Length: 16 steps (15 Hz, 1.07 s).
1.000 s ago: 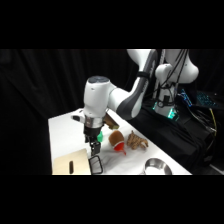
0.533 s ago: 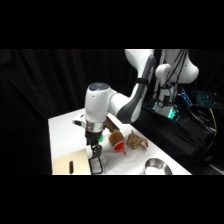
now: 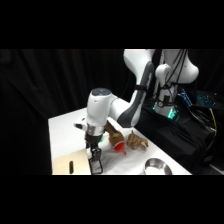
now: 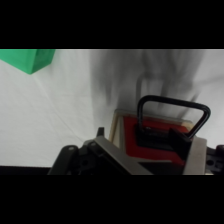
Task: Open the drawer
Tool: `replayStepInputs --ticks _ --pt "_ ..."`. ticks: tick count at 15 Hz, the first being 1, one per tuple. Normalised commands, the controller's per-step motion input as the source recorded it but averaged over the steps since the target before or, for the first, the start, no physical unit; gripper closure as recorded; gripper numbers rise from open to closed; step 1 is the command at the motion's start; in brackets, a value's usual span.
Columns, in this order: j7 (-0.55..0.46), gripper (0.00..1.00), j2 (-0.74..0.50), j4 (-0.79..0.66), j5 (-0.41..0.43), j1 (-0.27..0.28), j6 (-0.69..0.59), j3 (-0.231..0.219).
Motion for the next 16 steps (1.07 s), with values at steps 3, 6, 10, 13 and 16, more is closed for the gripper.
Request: replayStepInputs --ticks 3,6,10,13,16 --pt "-0.06 0.00 0.14 0.14 0.122 0.009 0.16 -0.018" --pt "-0.05 0.00 0.12 0.11 0.104 0.037 0.13 -0.029" --pt "-0.06 0.00 0.14 0.13 0.103 0.039 0.14 -0.024" --pt "-0.07 0.00 0.14 0.14 0.107 0.036 0.12 -0.019" --pt "-0.07 0.00 0.02 -0.01 0.088 0.056 0.14 -0.046"
